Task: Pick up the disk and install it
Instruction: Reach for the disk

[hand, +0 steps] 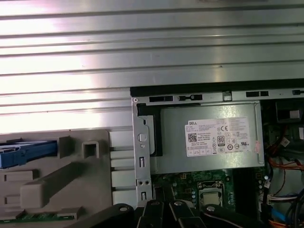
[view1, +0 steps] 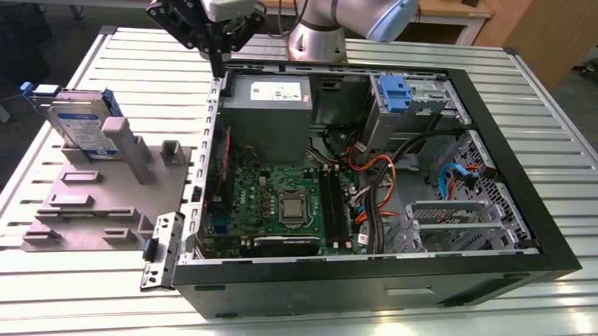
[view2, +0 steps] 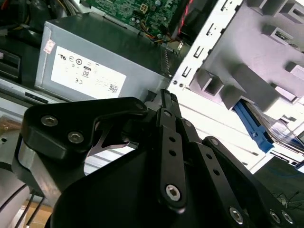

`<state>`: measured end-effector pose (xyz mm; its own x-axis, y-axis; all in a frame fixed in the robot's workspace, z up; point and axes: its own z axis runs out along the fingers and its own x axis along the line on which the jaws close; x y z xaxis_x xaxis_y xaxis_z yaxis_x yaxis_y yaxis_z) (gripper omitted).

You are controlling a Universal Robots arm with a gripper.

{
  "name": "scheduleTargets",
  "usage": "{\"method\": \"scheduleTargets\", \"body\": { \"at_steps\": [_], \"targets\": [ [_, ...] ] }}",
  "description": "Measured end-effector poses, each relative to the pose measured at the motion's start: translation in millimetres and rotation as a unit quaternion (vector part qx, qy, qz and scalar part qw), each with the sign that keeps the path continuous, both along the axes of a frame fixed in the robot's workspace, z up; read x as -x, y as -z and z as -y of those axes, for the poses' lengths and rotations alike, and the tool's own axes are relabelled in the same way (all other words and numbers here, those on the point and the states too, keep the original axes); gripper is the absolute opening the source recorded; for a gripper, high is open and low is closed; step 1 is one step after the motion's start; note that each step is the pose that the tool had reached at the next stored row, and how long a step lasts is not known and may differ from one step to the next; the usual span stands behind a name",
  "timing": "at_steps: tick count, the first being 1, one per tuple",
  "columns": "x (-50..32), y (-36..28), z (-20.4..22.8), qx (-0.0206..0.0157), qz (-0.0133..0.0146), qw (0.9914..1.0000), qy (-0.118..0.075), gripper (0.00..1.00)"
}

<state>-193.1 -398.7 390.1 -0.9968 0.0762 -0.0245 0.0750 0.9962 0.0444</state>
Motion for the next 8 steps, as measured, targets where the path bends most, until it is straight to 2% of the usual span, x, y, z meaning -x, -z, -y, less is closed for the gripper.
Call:
{"method": "scheduleTargets", "body": {
  "at_steps": [8],
  "targets": [
    [25.6, 2.6, -0.4, 0.0, 0.0, 1.0, 0.0, 0.11]
  ]
}}
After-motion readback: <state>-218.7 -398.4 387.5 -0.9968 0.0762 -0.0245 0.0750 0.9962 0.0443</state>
